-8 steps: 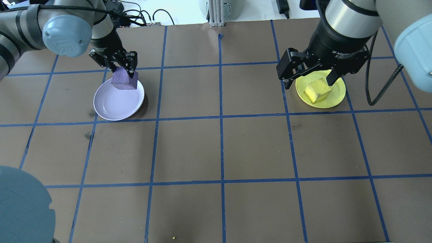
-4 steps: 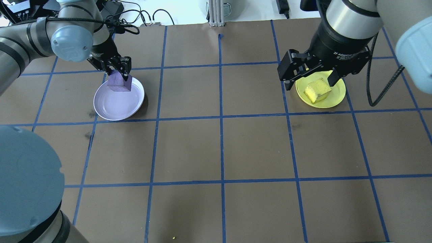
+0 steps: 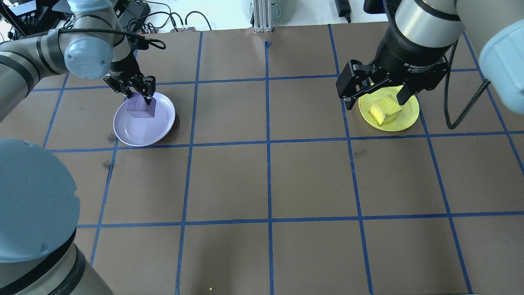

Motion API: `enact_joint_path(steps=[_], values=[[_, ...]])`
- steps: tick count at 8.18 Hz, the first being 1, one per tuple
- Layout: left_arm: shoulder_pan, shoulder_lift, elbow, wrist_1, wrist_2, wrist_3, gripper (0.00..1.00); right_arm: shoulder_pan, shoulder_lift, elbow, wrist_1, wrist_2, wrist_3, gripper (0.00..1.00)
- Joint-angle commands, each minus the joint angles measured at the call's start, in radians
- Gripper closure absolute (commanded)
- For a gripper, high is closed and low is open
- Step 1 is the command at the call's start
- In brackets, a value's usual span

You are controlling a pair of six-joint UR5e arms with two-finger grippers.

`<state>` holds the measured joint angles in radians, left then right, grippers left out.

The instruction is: Sort blocks by color into plates

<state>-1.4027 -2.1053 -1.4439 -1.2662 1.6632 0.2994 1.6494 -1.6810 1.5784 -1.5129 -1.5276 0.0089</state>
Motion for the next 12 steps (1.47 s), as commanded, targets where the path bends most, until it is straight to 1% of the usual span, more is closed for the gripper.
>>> enact_joint_path(steps=[1, 3, 4, 6, 8, 9, 10, 11, 12], values=[[0.004, 0.022, 0.002, -0.004, 0.004, -0.008, 0.0, 0.0, -0.002, 0.0, 0.0, -0.005, -0.001, 0.0], [-0.007, 0.114, 0.002, -0.037, -0.003, -0.019, 0.0, 0.001, -0.005, 0.0, -0.015, -0.005, 0.0, 0.0], [-0.018, 0.166, 0.0, -0.053, -0.008, -0.07, 0.0, 0.0, -0.002, 0.0, -0.012, -0.009, 0.0, 0.0], [-0.053, 0.281, -0.001, -0.157, -0.011, -0.185, 0.0, 0.0, -0.002, 0.0, -0.015, -0.008, 0.002, 0.0], [-0.079, 0.416, -0.012, -0.247, -0.008, -0.23, 0.0, 0.0, -0.002, 0.0, -0.012, -0.009, 0.002, 0.0], [-0.079, 0.453, -0.015, -0.249, -0.02, -0.236, 0.0, 0.0, -0.002, 0.0, -0.009, -0.009, 0.002, 0.0], [-0.079, 0.477, -0.015, -0.249, -0.026, -0.238, 0.0, 0.0, -0.002, 0.0, -0.001, -0.009, 0.0, 0.0], [-0.081, 0.491, -0.013, -0.257, -0.045, -0.246, 0.0, -0.003, -0.002, 0.0, 0.0, -0.009, 0.0, 0.0], [-0.081, 0.487, -0.015, -0.257, -0.083, -0.252, 0.0, -0.003, -0.002, 0.0, 0.0, -0.009, 0.0, 0.0]])
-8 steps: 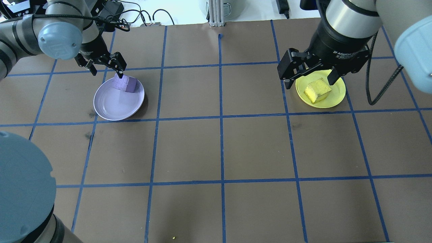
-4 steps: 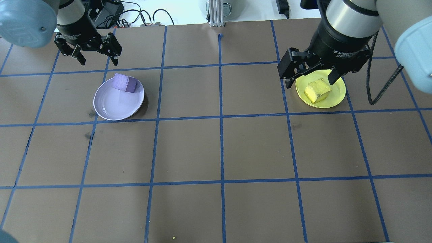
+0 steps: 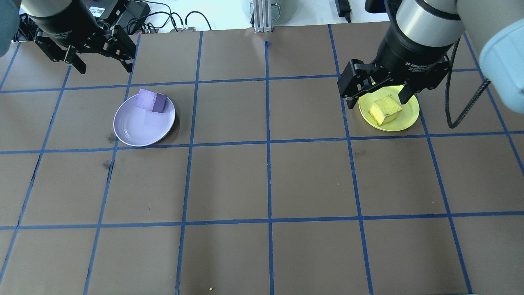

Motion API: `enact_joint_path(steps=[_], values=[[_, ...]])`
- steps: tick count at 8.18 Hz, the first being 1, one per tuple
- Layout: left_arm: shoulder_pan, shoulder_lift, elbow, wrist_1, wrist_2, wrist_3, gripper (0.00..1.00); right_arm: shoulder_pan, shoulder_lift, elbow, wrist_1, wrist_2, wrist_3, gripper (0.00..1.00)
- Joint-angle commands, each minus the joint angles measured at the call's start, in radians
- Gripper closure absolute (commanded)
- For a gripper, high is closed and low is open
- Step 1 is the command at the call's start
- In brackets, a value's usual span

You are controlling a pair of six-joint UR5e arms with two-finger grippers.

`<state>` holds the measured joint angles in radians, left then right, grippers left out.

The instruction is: Sort blocks by color into plates

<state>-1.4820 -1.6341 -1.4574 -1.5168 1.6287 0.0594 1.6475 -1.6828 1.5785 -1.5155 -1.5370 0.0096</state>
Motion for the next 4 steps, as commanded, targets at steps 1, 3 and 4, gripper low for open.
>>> enact_joint_path(steps=[1, 3, 4], values=[[-0.001, 0.016, -0.001, -0.006, -0.09, -0.012, 0.0, -0.003, 0.0, 0.0, 0.003, -0.002, 0.0, 0.0], [-0.001, 0.013, -0.001, -0.006, -0.086, -0.009, 0.0, -0.003, 0.0, 0.0, 0.005, -0.002, 0.0, 0.0], [0.002, 0.013, -0.001, -0.01, -0.086, -0.007, 0.0, -0.003, 0.002, 0.0, 0.003, -0.02, 0.0, 0.0]])
